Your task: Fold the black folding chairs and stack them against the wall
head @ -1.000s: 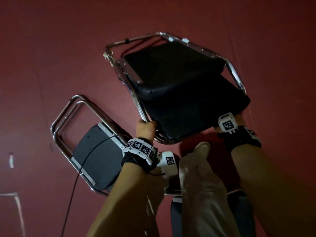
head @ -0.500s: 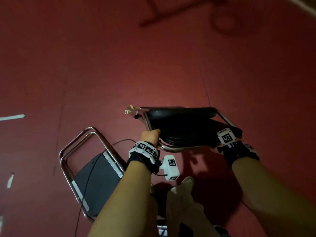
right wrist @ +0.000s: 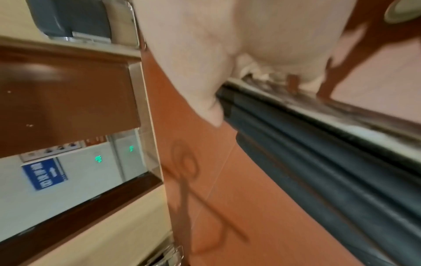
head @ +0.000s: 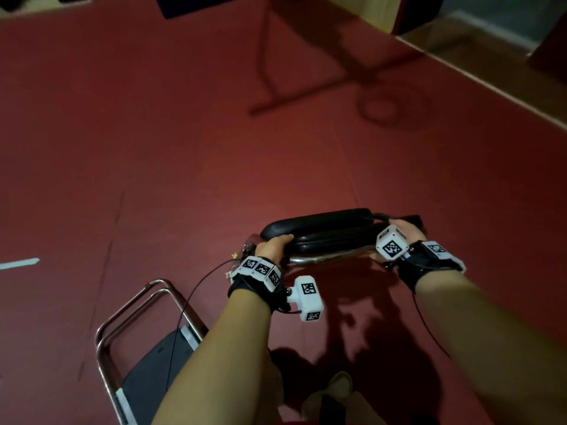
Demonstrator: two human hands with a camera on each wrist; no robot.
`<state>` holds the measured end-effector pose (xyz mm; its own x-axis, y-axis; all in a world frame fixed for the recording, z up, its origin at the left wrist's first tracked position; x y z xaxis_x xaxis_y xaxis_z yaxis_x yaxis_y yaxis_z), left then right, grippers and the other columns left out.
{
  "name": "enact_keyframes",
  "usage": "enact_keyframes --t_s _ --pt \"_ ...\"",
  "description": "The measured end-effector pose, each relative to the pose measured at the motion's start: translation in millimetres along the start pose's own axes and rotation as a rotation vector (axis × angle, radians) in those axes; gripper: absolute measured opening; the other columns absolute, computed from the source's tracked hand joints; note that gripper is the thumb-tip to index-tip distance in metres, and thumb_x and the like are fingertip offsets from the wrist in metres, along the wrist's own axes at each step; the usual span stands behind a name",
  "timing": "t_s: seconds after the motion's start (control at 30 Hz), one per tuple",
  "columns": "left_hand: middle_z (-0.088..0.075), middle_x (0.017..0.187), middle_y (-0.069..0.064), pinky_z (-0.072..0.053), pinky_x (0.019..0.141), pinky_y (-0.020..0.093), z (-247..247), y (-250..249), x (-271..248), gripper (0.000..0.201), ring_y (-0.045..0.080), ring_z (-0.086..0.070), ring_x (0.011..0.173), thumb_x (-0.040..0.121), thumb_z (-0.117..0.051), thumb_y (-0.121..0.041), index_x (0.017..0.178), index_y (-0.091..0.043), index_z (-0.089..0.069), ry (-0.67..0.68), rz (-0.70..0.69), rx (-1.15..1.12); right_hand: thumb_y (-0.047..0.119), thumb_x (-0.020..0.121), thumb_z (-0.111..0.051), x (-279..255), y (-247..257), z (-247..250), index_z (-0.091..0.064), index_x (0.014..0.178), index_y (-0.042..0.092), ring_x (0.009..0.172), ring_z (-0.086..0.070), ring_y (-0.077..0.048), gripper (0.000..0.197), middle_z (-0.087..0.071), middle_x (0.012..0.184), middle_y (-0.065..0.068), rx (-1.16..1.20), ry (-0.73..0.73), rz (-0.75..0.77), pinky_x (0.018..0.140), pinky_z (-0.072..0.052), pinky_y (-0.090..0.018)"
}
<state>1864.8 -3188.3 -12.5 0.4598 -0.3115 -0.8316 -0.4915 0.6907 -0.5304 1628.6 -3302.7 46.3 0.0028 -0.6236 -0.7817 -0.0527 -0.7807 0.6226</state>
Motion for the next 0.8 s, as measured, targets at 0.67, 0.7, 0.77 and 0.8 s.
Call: enact_keyframes --t_s 0.67,0.7,0.77,0.8 --pt "-0.066 0.114 0.021 -0.051 0.083 0.044 28 -119 72 0.068 0.034 -0.062 0.087 0.082 -0.073 -0.044 0.129 0.003 -0.062 0.581 0.057 0.301 0.043 0.053 -0.094 41 7 -151 -0.049 0.136 0.003 0.104 -0.067 -0.042 0.103 -0.068 0.113 -0.026 -0.266 0.025 -0.184 0.094 -0.05 -0.059" --pt "-0.064 0.112 0.021 -0.05 0.081 0.043 28 -121 74 0.069 0.033 -0.061 0.084 0.081 -0.073 -0.045 0.13 0.003 -0.061 0.608 0.061 0.314 0.045 0.055 -0.093 33 9 -157 -0.052 0.132 0.002 0.105 -0.067 -0.042 0.098 -0.069 0.111 -0.026 -0.285 -0.001 -0.172 0.095 -0.049 -0.059" --pt "-0.066 0.11 0.02 -0.055 0.067 0.034 34 -127 68 0.059 0.03 -0.063 0.076 0.087 -0.073 -0.04 0.128 0.001 -0.063 0.651 0.083 0.292 0.05 0.062 -0.088 23 11 -167 -0.062 0.12 0.0 0.098 -0.07 -0.039 0.081 -0.071 0.104 -0.024 -0.322 -0.006 -0.142 0.093 -0.053 -0.054" --pt "-0.067 0.11 0.02 -0.055 0.056 0.029 37 -131 67 0.053 0.03 -0.065 0.074 0.09 -0.071 -0.038 0.125 0.0 -0.065 0.653 0.084 0.293 0.05 0.068 -0.085 20 13 -172 -0.065 0.113 0.0 0.087 -0.072 -0.037 0.07 -0.073 0.097 -0.022 -0.33 0.002 -0.131 0.085 -0.057 -0.049"
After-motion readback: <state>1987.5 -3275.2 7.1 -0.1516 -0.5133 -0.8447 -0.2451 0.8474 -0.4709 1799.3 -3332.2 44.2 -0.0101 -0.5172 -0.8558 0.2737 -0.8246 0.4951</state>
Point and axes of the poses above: each hand's wrist, its own x-axis towards the middle knuckle, its own z-axis out of the back of the hand, y = z × x, the point moved 1 cm from there along x, towards the middle knuckle
